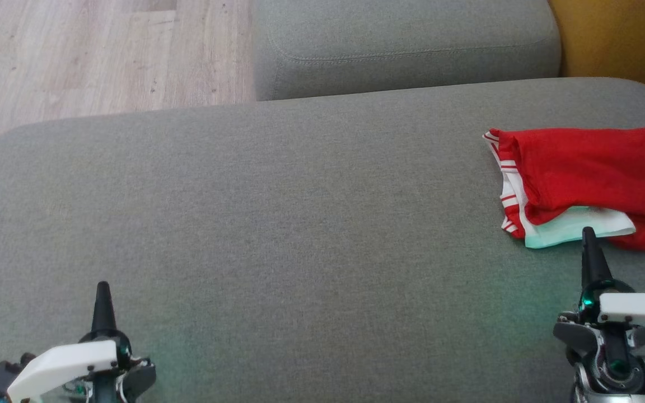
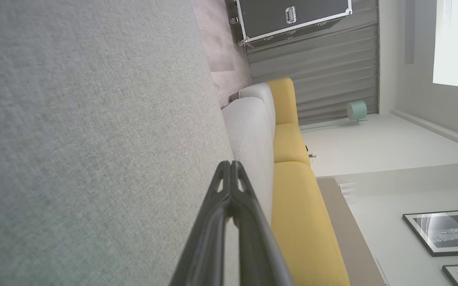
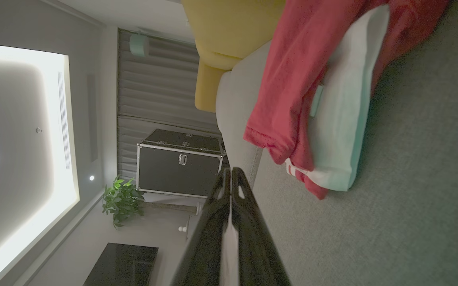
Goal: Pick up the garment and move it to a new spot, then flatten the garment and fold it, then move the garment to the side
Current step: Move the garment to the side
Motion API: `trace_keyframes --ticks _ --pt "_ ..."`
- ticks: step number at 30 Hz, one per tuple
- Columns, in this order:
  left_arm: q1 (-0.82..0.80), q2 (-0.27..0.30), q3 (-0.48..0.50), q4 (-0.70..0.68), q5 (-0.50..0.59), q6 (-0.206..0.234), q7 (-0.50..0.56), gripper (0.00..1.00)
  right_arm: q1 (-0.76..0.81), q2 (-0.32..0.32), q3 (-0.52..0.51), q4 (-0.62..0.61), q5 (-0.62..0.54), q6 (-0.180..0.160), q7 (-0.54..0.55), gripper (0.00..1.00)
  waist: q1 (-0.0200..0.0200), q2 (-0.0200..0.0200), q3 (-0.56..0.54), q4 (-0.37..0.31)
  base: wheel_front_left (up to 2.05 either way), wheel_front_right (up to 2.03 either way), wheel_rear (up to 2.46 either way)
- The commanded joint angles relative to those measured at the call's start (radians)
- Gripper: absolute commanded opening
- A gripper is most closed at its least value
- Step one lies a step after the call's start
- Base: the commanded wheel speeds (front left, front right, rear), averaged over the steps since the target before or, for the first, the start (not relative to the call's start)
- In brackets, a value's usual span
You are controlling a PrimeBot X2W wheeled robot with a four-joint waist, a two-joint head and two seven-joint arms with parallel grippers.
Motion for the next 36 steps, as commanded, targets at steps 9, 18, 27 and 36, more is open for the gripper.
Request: trace_keyframes --ticks 9,18,27,36 --pt "-0.064 0.009 0.040 -0.039 -0.109 -0.013 0.031 0.00 -0.020 -0.005 0.003 -0.054 0.123 -0.001 0.033 0.00 0.0000 -0.0001 0.000 0.002 0.00 0.00 0.00" --pt "-0.071 0.009 0.049 -0.042 -0.201 -0.015 0.057 0.00 -0.018 -0.005 -0.008 -0.067 0.225 -0.001 0.059 0.00 0.0000 -0.0001 0.001 0.004 0.00 0.00 0.00" --pt "-0.071 0.009 0.049 -0.042 -0.204 -0.015 0.058 0.00 -0.018 -0.005 -0.008 -0.067 0.228 -0.001 0.060 0.00 0.0000 -0.0001 0.001 0.004 0.00 0.00 0.00" --pt "-0.071 0.009 0.049 -0.042 -0.204 -0.015 0.058 0.00 -0.018 -0.005 -0.008 -0.067 0.228 -0.001 0.060 0.00 0.0000 -0.0001 0.001 0.004 0.00 0.00 0.00"
